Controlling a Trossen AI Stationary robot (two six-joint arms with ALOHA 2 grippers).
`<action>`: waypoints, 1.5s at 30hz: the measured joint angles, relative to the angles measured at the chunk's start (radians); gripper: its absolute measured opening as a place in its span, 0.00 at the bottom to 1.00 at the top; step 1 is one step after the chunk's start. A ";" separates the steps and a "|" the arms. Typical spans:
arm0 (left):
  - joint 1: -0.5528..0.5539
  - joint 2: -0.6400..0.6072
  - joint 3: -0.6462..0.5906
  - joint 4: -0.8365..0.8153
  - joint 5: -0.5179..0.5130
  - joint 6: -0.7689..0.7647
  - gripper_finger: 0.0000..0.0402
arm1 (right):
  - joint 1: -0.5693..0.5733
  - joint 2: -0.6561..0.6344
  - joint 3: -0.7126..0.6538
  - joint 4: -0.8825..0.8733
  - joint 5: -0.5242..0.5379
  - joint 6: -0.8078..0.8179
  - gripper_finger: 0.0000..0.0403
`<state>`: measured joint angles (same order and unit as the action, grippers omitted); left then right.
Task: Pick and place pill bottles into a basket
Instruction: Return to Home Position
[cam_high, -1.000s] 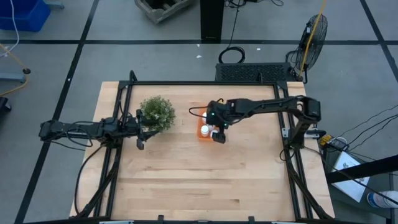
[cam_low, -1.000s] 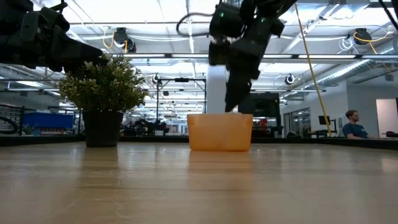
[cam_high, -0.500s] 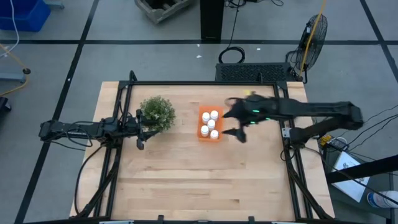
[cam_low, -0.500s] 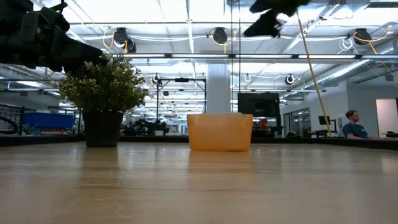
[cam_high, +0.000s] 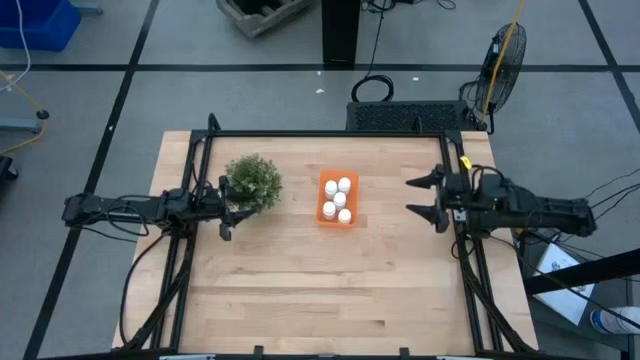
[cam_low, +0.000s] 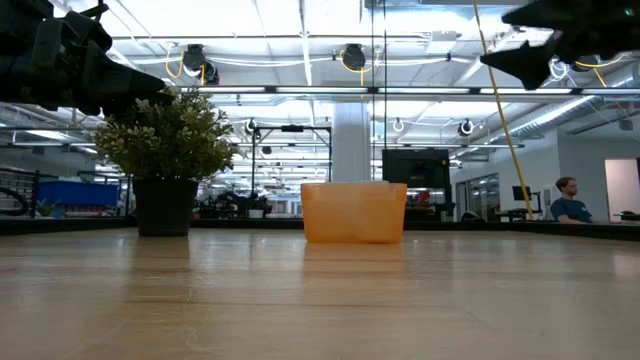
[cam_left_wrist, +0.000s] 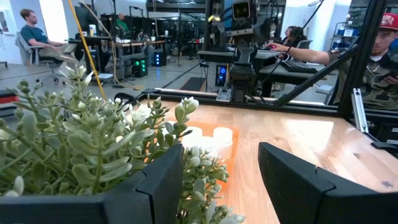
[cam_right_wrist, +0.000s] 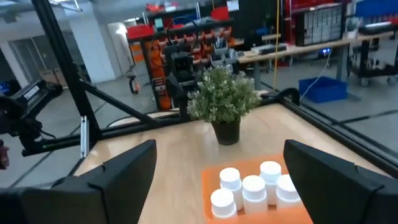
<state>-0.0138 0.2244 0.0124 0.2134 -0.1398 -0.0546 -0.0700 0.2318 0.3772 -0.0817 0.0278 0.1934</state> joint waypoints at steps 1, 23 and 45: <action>0.000 0.000 0.000 0.000 0.000 -0.001 0.53 | 0.000 -0.040 -0.026 -0.004 0.000 -0.003 0.84; 0.000 0.000 0.000 -0.002 0.000 -0.002 0.53 | -0.001 -0.189 -0.354 0.264 0.103 -0.058 0.84; 0.000 0.000 0.000 -0.044 0.041 -0.038 0.53 | -0.001 -0.179 -0.357 0.124 0.102 -0.071 0.84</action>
<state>-0.0139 0.2241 0.0120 0.1689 -0.0988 -0.0925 -0.0711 0.0525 0.0203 0.0424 0.1295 0.1223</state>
